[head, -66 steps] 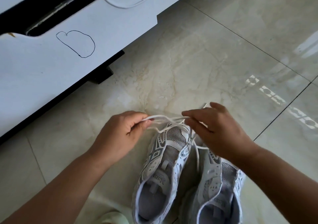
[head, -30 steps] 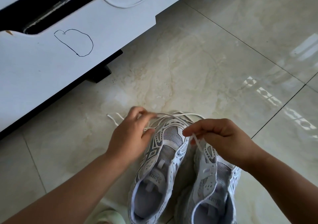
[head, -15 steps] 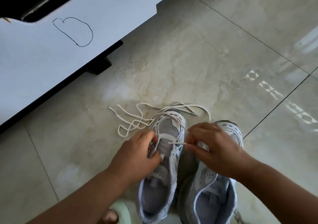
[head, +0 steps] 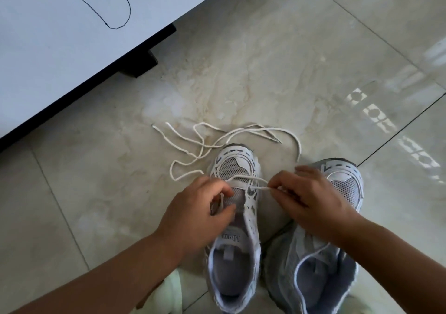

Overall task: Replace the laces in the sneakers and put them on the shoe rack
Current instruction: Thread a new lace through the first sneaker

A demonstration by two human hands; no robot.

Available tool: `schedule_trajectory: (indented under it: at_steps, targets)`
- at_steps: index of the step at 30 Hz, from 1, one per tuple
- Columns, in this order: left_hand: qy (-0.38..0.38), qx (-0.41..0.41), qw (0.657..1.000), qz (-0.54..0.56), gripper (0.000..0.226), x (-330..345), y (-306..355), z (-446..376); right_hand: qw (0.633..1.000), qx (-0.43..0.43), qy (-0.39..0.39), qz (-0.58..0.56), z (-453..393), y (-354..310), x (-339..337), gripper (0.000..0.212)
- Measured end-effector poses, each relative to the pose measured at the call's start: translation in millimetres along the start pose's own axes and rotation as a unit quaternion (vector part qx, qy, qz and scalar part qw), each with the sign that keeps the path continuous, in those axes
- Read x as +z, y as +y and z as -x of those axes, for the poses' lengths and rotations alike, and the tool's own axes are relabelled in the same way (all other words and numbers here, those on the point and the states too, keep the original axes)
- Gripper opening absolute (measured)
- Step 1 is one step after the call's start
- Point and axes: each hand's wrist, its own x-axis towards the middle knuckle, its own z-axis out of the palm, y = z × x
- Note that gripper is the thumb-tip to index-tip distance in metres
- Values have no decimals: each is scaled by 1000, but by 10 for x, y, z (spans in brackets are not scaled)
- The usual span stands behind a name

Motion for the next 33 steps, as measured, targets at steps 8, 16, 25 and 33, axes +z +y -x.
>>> schedule_trajectory:
  at_steps: [8,16,25,33]
  targets:
    - [5,29,999,26,11,106,70,-104,996,5,93,17,-83,-67,103,22]
    - [23,1,998,56,16,137,77,-125,999,7,23,-35,-109,-165,125,13]
    - [24,-1,997,71,16,149,57,-109,997,-1,48,-67,-121,-85,173,11]
    - [27,-5,995,92,17,222,46,-123,997,-20,53,43,-152,-221,196,8]
